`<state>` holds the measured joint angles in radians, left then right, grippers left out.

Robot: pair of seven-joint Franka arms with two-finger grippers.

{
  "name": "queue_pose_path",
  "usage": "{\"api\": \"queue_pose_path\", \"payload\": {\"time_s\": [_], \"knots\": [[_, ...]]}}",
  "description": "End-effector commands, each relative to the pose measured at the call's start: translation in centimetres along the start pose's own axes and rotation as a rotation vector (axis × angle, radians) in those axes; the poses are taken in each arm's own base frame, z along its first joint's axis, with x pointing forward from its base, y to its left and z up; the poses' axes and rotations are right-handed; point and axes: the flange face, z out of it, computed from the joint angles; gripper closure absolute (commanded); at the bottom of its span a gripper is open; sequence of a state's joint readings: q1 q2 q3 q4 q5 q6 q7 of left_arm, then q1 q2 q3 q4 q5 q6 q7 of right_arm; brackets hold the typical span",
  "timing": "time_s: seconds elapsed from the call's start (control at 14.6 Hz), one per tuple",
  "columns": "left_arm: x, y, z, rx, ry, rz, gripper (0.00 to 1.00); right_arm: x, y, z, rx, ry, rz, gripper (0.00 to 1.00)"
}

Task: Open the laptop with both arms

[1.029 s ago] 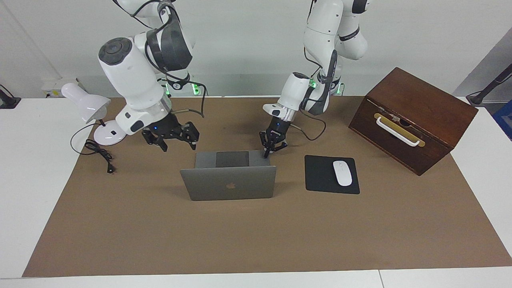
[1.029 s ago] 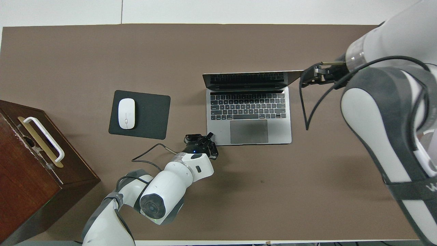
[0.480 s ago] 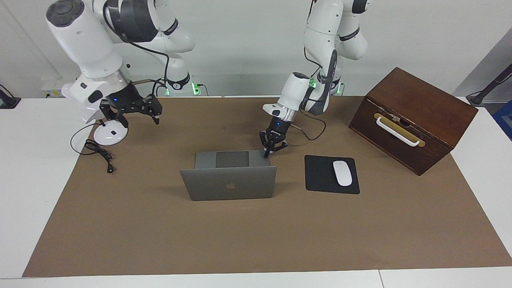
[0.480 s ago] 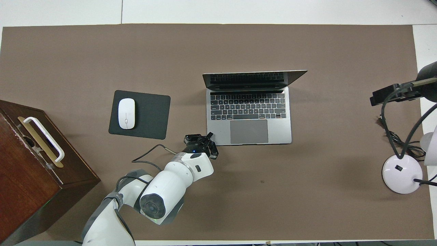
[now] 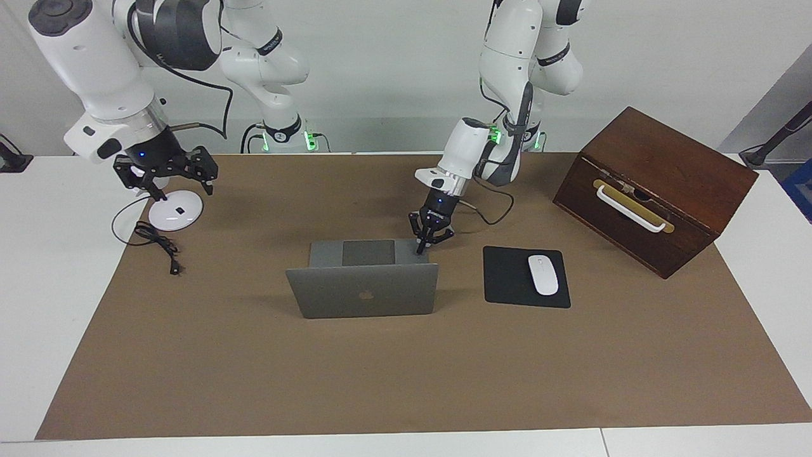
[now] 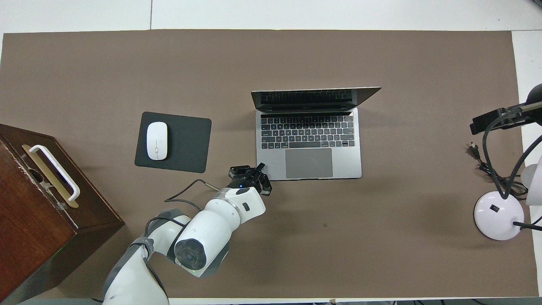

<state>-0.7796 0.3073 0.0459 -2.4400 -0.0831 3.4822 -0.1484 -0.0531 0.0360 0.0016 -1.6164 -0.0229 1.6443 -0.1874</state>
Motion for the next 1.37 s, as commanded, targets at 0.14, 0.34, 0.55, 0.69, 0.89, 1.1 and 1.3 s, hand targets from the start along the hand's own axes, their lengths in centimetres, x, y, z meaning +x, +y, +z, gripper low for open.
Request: {"api": "queue_pose_path", "payload": {"time_s": [0.14,0.34,0.55,0.69,0.89,1.1,1.3], "knots": [[2.3,-0.2,0.8,0.015,-0.044,-0.049,1.0,-0.4,0.1,0.3,-0.007,0.013,0.014,0.0],[3.7,-0.7,-0.1,0.025,-0.095,-0.061,1.0,-0.5,-0.1,0.4,0.003,0.009,0.044,0.0],[5.5,-1.2,-1.7,0.033,-0.151,-0.077,1.0,-0.6,-0.6,0.5,0.007,-0.003,0.078,0.0],[6.7,-1.4,-2.6,0.038,-0.188,-0.085,1.0,-0.7,-0.6,0.4,0.006,-0.002,0.079,0.0],[8.5,-2.2,-3.8,0.049,-0.249,-0.104,1.0,-0.8,-0.6,0.4,0.007,-0.003,0.082,0.0],[12.1,-2.9,-5.5,0.062,-0.359,-0.124,1.0,-1.0,-0.8,0.4,0.01,-0.02,0.11,0.0],[15.0,-4.7,-7.5,0.08,-0.448,-0.149,1.0,-1.0,-0.9,0.4,0.017,-0.019,0.121,0.0]]}}
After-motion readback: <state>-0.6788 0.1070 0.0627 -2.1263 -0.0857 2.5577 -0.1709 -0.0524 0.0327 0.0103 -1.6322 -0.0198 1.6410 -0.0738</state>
